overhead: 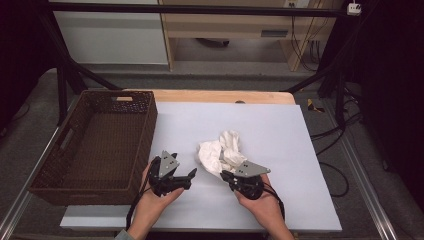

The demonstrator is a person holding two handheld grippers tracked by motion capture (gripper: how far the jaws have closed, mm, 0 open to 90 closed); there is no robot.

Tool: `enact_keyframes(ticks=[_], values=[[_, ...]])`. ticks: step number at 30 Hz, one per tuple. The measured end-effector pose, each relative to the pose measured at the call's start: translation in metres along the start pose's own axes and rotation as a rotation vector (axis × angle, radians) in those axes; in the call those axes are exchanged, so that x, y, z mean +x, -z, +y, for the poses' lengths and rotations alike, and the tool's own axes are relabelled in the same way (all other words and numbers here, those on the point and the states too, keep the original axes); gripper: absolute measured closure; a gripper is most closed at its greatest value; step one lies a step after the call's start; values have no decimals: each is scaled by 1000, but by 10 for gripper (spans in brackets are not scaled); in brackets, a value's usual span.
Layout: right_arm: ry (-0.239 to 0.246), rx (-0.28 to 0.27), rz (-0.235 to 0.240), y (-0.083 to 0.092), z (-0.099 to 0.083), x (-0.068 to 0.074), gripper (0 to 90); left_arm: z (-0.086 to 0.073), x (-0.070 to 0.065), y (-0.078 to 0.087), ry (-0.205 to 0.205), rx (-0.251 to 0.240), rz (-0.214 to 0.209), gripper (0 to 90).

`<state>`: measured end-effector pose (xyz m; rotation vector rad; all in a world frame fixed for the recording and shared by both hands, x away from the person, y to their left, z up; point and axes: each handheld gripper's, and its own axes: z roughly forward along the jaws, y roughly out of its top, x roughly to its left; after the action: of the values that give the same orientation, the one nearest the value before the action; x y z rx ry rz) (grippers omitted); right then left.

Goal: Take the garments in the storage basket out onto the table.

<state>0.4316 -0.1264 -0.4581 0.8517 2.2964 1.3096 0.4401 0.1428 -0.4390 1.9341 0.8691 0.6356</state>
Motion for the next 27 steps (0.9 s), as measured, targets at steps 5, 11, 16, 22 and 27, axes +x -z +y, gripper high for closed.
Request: enact_keyframes(ticks=[5, 11, 16, 22, 27], values=[[18, 23, 17, -2, -1, 6, 853, 0, 0, 0, -1, 2, 4, 161], [27, 46, 28, -2, -4, 10, 854, 0, -1, 0, -1, 1, 4, 161], [26, 61, 43, -1, -8, 12, 853, 0, -1, 0, -5, 6, 2, 160], [11, 69, 57, 1, -10, 11, 804, -1, -1, -1, -4, 5, 5, 160], [-17, 61, 26, 5, -9, 6, 627, -1, -1, -1, -4, 7, 7, 160]])
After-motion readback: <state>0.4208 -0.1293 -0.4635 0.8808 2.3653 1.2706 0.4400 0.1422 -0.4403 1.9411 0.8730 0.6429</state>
